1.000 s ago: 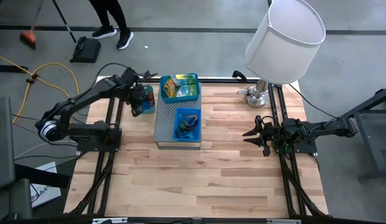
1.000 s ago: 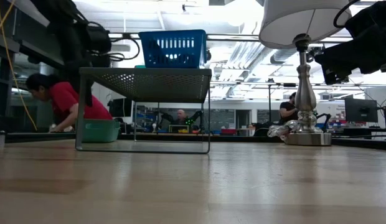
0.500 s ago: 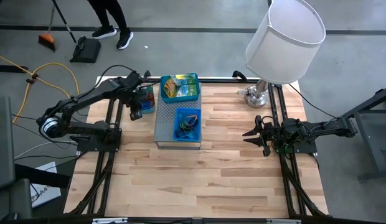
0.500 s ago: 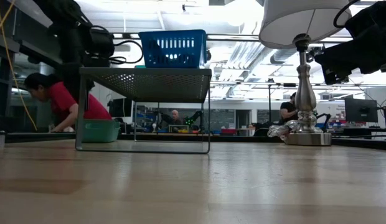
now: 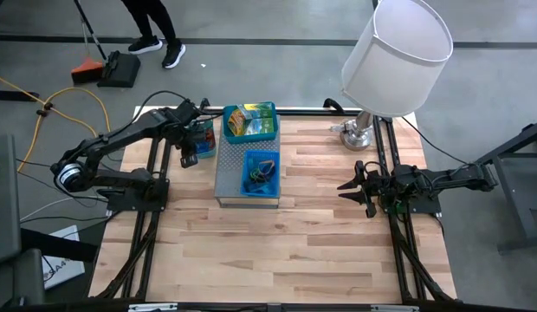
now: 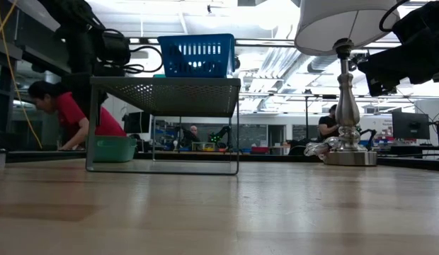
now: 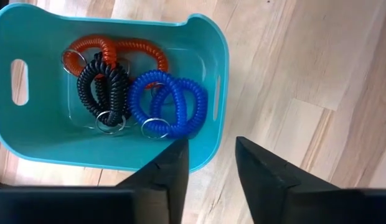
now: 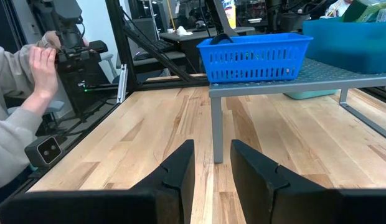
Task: Pick & Place Office Desk Supplies
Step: Put the dark green bin with spring keychains on the shelf
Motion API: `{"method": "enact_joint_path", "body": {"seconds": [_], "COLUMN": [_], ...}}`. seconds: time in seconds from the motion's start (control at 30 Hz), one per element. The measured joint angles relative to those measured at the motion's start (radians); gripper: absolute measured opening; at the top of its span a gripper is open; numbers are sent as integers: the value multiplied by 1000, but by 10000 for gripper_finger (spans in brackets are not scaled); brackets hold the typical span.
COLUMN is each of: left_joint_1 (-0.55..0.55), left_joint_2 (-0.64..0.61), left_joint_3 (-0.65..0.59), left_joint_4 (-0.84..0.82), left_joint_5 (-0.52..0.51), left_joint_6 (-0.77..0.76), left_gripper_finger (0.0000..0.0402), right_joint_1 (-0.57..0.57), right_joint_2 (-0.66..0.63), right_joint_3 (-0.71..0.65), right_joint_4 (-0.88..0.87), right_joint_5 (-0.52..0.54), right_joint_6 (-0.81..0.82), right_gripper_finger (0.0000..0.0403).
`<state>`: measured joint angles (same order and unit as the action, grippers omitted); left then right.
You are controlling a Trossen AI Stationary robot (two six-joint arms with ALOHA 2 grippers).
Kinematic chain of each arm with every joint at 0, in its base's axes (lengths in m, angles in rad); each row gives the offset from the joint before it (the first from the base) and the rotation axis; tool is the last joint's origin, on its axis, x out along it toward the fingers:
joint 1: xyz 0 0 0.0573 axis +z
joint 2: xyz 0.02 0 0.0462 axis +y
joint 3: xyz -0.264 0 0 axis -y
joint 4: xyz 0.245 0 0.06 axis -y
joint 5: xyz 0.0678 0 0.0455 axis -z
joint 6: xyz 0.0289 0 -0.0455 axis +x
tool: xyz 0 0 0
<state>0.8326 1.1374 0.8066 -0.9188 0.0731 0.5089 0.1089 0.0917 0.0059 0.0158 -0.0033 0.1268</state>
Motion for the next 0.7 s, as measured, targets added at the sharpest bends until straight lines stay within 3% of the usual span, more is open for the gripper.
{"method": "enact_joint_path", "body": {"seconds": [0.23, 0.7], "left_joint_1": [0, 0], "left_joint_2": [0, 0], "left_joint_3": [0, -19], "left_joint_4": [-1, 3], "left_joint_5": [1, 100], "left_joint_6": [40, 42], "left_gripper_finger": [159, 161], "right_joint_1": [0, 0], "right_joint_2": [0, 0], "right_joint_3": [0, 0], "right_joint_4": [0, 0], "right_joint_5": [0, 0], "right_joint_6": [0, 0], "right_gripper_finger": [91, 91]}}
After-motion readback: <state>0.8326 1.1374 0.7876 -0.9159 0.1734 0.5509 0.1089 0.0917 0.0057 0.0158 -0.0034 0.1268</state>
